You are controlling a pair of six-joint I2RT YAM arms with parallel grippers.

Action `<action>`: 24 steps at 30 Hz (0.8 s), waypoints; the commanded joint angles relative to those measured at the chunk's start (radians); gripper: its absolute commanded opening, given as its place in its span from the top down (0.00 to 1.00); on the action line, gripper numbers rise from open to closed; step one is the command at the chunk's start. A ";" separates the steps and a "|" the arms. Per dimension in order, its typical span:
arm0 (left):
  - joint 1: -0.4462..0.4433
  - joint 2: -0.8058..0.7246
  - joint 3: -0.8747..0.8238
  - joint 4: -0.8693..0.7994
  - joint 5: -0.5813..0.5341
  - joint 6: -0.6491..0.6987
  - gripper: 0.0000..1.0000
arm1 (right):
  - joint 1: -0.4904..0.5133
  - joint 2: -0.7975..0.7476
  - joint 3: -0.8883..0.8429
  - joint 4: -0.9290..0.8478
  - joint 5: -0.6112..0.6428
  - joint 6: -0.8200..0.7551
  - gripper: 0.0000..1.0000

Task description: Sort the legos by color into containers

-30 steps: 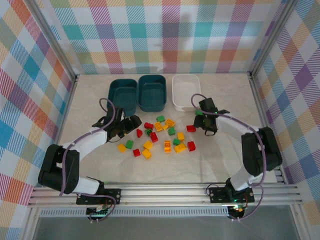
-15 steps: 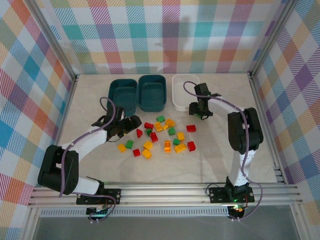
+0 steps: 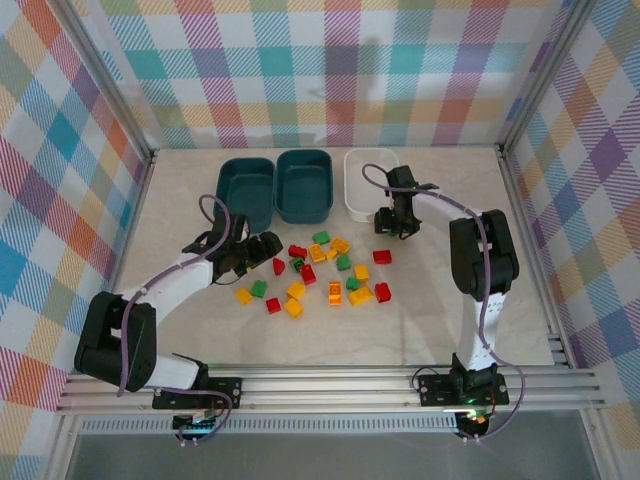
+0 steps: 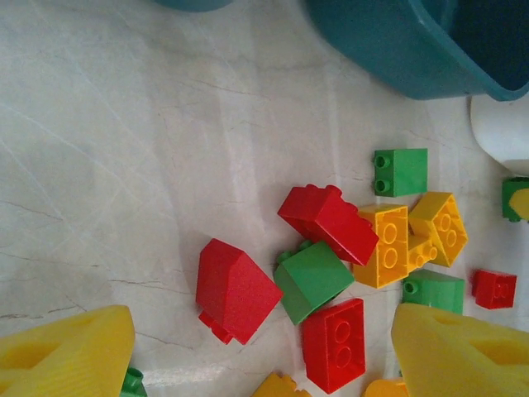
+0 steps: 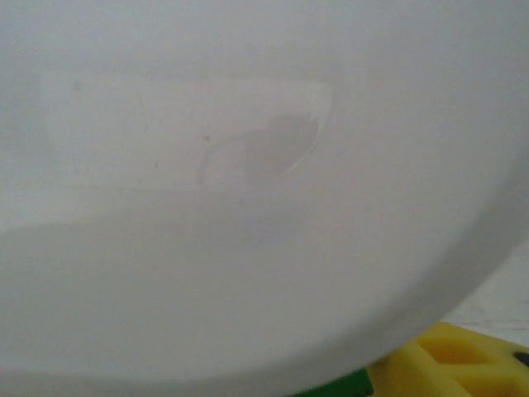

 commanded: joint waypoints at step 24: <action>-0.015 -0.052 0.012 -0.044 -0.015 0.019 0.19 | 0.091 -0.118 -0.085 0.011 0.106 0.031 0.71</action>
